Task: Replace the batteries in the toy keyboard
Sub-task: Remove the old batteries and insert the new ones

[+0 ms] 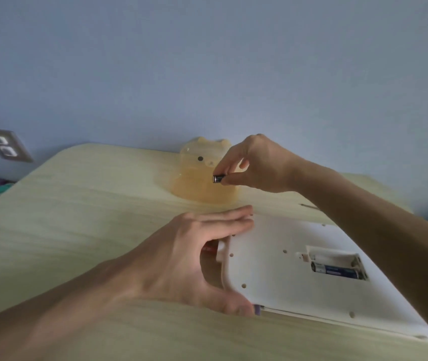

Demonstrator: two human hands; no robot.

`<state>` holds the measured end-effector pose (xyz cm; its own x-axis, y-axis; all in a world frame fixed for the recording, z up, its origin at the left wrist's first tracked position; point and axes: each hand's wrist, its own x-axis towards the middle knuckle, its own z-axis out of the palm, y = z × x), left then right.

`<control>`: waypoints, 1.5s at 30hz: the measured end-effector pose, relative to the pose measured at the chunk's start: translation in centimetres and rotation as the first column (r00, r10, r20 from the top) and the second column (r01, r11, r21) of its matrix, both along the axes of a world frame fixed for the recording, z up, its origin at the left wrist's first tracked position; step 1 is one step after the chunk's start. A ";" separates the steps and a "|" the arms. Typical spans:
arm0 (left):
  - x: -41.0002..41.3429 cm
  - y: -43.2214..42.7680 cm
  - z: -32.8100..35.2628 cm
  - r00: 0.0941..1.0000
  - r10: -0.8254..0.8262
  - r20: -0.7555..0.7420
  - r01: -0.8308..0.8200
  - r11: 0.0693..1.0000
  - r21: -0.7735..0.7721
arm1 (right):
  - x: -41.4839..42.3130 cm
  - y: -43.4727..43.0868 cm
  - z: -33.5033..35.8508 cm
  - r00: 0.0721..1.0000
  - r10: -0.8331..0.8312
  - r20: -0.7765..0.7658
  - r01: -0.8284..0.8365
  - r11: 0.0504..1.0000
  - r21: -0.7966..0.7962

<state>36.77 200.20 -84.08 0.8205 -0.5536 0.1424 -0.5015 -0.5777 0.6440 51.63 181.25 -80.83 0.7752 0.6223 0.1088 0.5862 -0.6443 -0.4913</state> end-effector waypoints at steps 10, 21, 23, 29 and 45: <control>0.3 0.0 0.0 1.000 -0.008 -0.007 0.008 1.000 0.009 | 0.5 1.3 -0.8 1.000 -0.011 0.022 0.014 0.993 -0.119; 1.6 0.7 -0.7 0.991 -0.098 0.087 0.096 0.995 0.025 | -8.9 -8.5 1.8 0.998 -0.050 0.033 0.050 0.999 0.007; 1.9 0.8 -0.8 0.988 -0.114 0.105 0.112 0.993 0.022 | -10.7 -10.4 1.9 0.998 -0.064 -0.009 0.064 0.998 0.008; 2.8 1.0 -0.5 0.973 -0.162 0.165 0.159 0.987 0.034 | -14.0 -12.7 1.1 0.999 0.017 -0.032 -0.018 0.999 -0.032; 3.0 1.1 -0.6 0.969 -0.169 0.181 0.160 0.985 0.063 | -15.1 -10.8 0.0 0.984 0.151 0.096 -0.127 0.967 -0.222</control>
